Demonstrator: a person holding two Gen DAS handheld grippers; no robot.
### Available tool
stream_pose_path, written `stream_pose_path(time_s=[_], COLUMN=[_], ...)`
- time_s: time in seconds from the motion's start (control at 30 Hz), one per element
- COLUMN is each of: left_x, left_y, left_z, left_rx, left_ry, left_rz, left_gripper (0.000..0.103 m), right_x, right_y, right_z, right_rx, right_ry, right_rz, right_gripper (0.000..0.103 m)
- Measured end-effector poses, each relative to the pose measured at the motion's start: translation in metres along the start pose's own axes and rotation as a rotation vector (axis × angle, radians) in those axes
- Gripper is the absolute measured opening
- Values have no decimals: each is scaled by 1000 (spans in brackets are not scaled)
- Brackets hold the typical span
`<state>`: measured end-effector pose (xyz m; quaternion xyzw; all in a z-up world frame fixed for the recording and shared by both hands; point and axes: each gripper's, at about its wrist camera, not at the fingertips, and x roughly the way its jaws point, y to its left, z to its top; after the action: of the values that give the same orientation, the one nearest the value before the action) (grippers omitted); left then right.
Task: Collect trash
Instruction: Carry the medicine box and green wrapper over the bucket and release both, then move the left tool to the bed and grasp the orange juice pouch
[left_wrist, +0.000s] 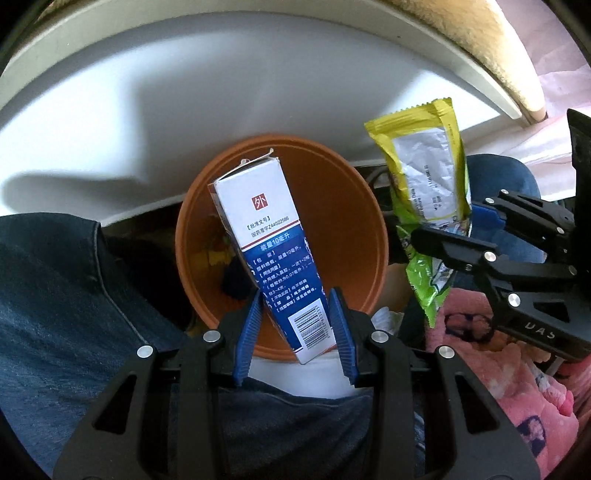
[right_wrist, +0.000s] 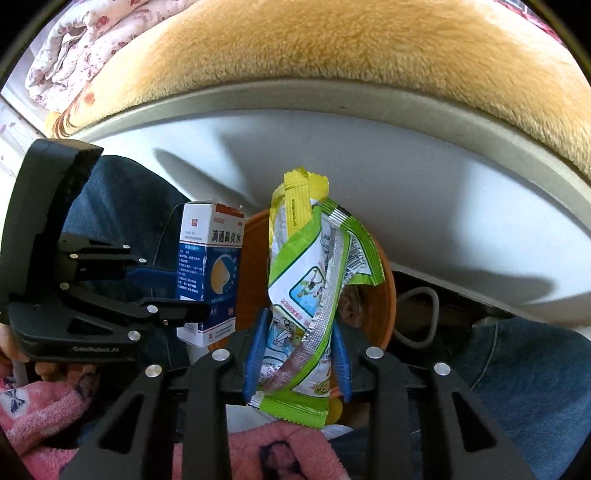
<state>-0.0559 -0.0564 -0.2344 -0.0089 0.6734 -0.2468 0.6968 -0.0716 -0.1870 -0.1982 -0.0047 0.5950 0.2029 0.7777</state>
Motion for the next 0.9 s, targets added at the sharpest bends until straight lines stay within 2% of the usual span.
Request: stream_pose_path(time_s=[0.23, 0.27, 0.3, 0.33, 0.37, 0.9], left_x=[-3, -3, -4, -5, -7, -21], left_y=[3, 6, 8, 9, 10, 9], left_z=[3, 3, 3, 3, 2, 1], left_rx=[-11, -19, -27, -36, -43, -46], left_ry=[-3, -4, -5, -9, -18, -58], left_rz=[-2, 3, 8, 17, 28, 90], left_gripper=[39, 47, 53, 70, 76, 86], right_x=[-1, -2, -5, -7, -11, -32], right_y=[-6, -5, -7, -6, -5, -28], right_z=[1, 1, 0, -1, -1, -1], right_rx=[3, 3, 0, -2, -4, 91], right_ry=[-8, -15, -28, -44, -61, -113], right_rz=[1, 2, -1, -6, -12, -8], right_gripper=[38, 51, 71, 78, 79, 84])
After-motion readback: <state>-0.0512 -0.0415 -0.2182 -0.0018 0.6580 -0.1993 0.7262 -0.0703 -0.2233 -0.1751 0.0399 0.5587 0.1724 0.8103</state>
